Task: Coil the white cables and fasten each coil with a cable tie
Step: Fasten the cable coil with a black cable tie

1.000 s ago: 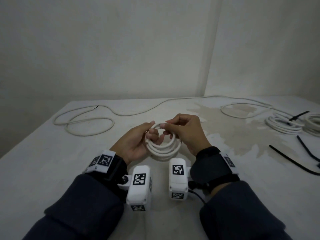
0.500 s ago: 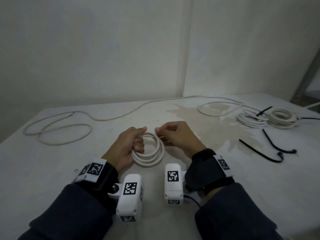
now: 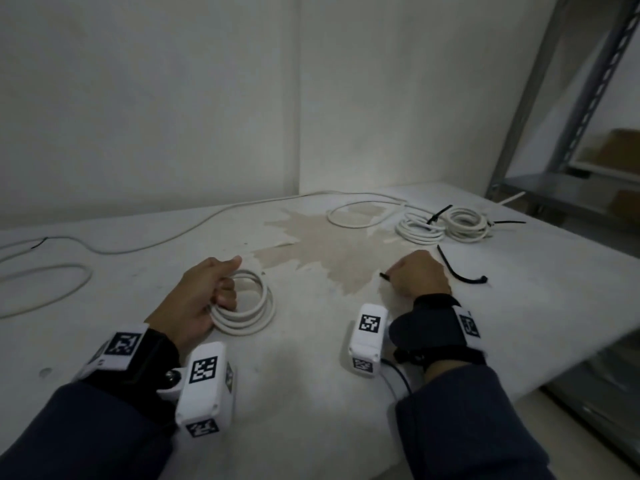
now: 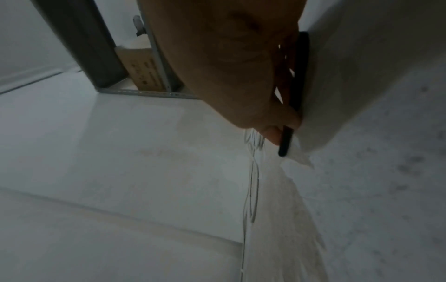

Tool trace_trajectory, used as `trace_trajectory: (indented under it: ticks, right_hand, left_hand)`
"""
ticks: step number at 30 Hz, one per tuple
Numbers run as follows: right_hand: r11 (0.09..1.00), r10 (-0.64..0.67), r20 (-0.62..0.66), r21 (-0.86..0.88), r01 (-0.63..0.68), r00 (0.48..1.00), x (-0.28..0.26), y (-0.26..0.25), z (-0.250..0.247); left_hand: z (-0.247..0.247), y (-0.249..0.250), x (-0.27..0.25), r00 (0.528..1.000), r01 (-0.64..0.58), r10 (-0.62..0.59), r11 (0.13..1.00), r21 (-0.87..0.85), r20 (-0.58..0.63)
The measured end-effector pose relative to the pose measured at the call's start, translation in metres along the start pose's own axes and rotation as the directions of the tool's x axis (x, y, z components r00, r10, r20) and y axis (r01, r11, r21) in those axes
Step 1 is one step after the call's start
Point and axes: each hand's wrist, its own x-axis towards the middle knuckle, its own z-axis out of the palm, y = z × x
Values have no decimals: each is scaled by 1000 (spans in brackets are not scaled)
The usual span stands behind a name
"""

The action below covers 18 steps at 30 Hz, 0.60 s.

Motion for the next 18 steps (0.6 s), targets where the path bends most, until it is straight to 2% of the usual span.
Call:
trace_trajectory:
  ticks: [1,3,5,7,10,12,14,16,18]
  right_hand:
    - [998,-46,31,35,45,998,-4,-7,1]
    - [961,-193,120,222,163,974,-15,-26,3]
    - [862,-337,204,460,214,919,-34,-50,4]
    - [751,-430,315,644,142,846,-52,-74,7]
    - [582,-491,453,806,-107,745,-63,-104,22]
    - [449,-507,502,848,-283,700,-65,-120,34]
    - [331,-528,512,859,-391,677,-66,-131,46]
    - [298,-551,504,863,-407,665,-67,-134,61]
    - [348,-570,492,870,-348,658,-69,-135,74]
  left_hand:
    - [0,0,-1,1000,-4,4,1000,2,-2]
    - [2,0,-1,1000,-11,11,1000,6,-5]
    - [1,1,-1,1000,-14,14,1000,-4,-7]
    - [-1,2,0,1000,-4,4,999,-39,-1]
    - [-7,6,2,1000,10,-10,996,-84,5]
    - [-12,10,3,1000,9,-9,997,-82,2]
    - [-19,13,4,1000,7,-8,996,-84,-12]
    - [-26,15,6,1000,-2,0,997,-71,-30]
    - [-30,17,9,999,-11,9,999,-42,-41]
